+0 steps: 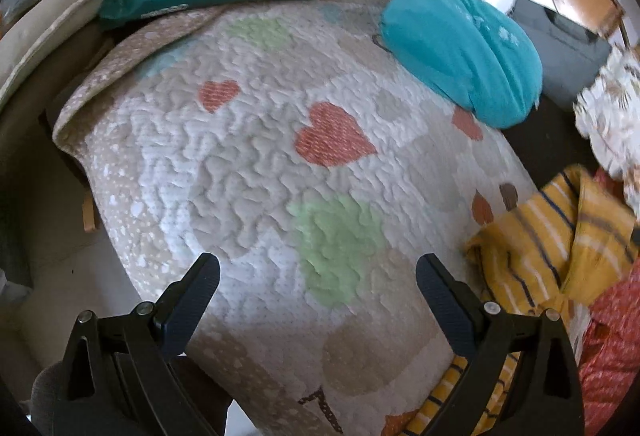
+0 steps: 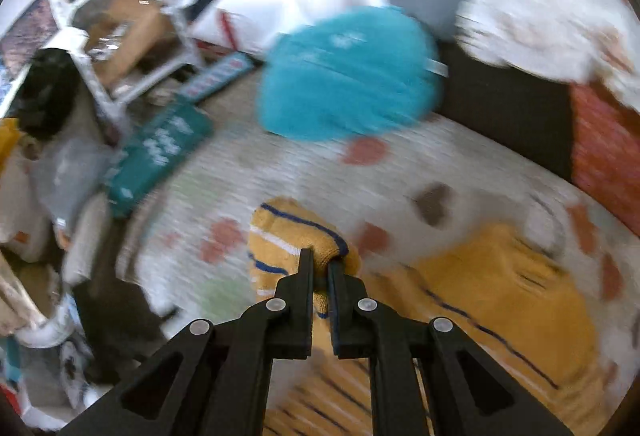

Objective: Fold small clothes

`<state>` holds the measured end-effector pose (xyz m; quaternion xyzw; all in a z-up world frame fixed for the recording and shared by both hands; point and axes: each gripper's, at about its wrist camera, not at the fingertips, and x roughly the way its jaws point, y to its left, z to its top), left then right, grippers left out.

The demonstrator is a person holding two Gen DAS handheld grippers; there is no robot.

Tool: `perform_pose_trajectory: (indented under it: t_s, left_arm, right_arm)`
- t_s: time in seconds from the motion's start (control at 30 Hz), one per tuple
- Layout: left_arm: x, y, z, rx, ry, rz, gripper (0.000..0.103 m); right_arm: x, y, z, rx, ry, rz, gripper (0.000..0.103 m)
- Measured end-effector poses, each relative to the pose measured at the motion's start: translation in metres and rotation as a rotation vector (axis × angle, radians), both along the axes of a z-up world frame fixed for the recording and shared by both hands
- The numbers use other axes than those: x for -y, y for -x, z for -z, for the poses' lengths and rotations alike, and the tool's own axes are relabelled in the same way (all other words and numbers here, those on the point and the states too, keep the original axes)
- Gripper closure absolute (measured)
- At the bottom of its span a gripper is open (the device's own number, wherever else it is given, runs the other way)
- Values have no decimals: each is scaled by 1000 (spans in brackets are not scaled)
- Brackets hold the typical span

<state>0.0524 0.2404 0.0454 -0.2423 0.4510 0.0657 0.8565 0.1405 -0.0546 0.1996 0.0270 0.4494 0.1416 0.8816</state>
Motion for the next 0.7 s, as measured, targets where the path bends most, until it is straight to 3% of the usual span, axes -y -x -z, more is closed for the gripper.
perform_pose_trajectory:
  t_s: [0.2, 0.43, 0.63, 0.7]
  left_arm:
    - [35, -7, 4, -23, -19, 89, 4]
    - [76, -12, 7, -37, -87, 186, 4]
    - [84, -14, 12, -57, -106, 192, 4]
    - [86, -14, 13, -60, -105, 197, 4]
  right_arm:
    - [113, 35, 36, -64, 171, 191, 97]
    - [173, 63, 93, -150, 514, 327, 96]
    - [181, 71, 108, -160, 464, 330, 91]
    - [184, 76, 107, -132, 426, 358, 67]
